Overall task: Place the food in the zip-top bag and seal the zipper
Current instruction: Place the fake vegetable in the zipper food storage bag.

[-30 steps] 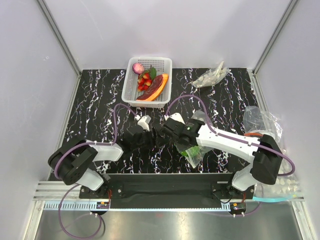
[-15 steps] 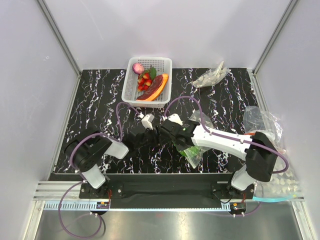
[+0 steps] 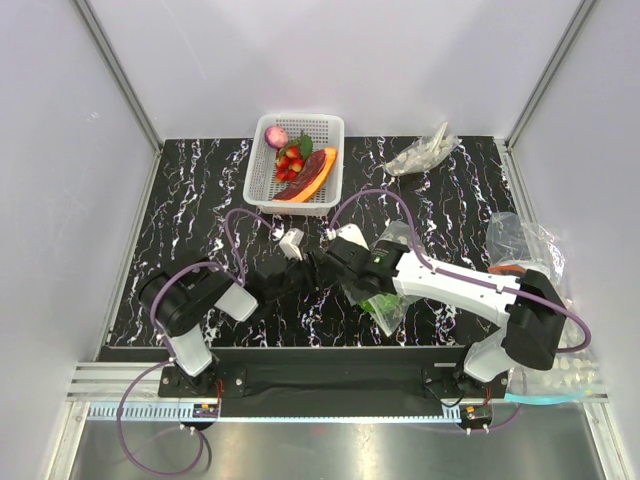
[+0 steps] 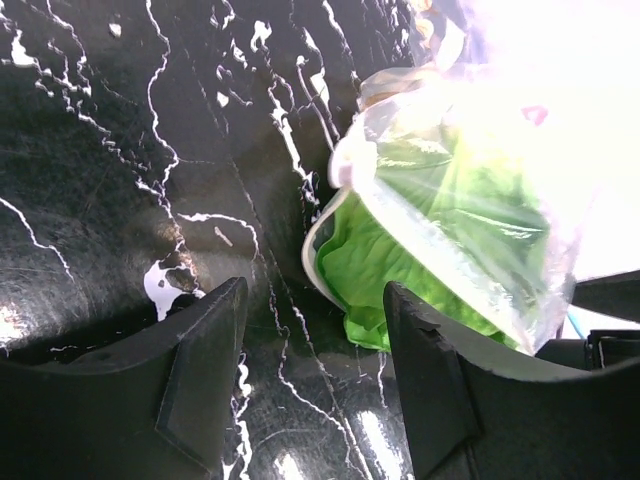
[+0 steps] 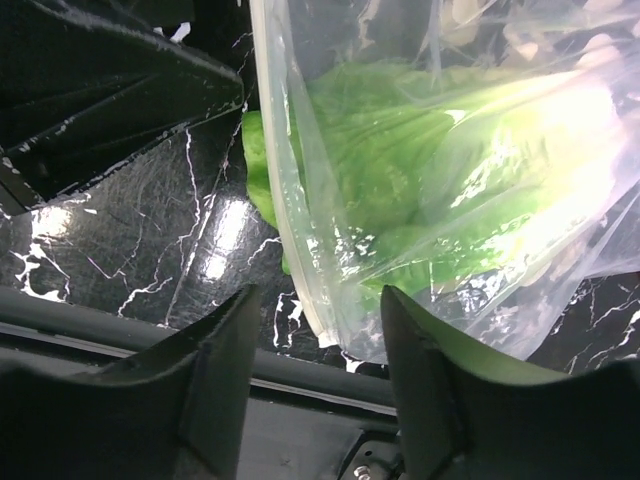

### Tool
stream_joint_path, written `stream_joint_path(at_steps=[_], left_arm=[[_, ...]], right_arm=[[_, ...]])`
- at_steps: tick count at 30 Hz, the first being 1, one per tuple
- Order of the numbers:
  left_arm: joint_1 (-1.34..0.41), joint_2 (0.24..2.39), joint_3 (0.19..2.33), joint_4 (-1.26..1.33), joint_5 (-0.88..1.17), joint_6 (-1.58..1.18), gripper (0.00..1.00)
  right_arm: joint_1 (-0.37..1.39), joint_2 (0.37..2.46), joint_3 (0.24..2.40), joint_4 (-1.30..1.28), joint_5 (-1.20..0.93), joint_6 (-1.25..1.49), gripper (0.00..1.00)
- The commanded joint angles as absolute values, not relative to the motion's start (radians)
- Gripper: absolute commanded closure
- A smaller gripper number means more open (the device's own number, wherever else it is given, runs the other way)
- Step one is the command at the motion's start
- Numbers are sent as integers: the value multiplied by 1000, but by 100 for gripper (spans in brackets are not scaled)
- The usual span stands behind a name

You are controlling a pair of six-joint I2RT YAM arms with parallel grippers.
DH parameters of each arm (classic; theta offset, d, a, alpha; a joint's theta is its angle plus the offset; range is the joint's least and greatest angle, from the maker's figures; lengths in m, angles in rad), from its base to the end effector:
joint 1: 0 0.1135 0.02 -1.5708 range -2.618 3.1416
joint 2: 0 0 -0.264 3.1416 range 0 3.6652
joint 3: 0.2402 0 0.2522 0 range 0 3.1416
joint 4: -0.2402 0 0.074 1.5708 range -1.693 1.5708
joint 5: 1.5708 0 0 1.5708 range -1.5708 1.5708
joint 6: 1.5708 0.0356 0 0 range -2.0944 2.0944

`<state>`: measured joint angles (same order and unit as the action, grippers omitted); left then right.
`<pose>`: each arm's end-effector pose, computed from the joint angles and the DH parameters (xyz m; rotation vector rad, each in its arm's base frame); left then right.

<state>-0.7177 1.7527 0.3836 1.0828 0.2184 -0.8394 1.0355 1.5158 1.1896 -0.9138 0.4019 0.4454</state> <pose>0.2058 -0.1899 0.1145 0.0432 2.0558 -1.2365 0.1606 0.2436 0.2545 -0.6789 2.5413 -0.0993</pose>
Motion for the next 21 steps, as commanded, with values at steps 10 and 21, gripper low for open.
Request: stream_joint_path(at_steps=[10, 21], left_arm=[[-712, 1568, 413, 893, 138, -795, 38], [-713, 1499, 425, 761, 94, -739, 37]], right_arm=[[1117, 1650, 1178, -1014, 646, 515, 30], [1118, 1786, 1270, -1124, 882, 627, 100]])
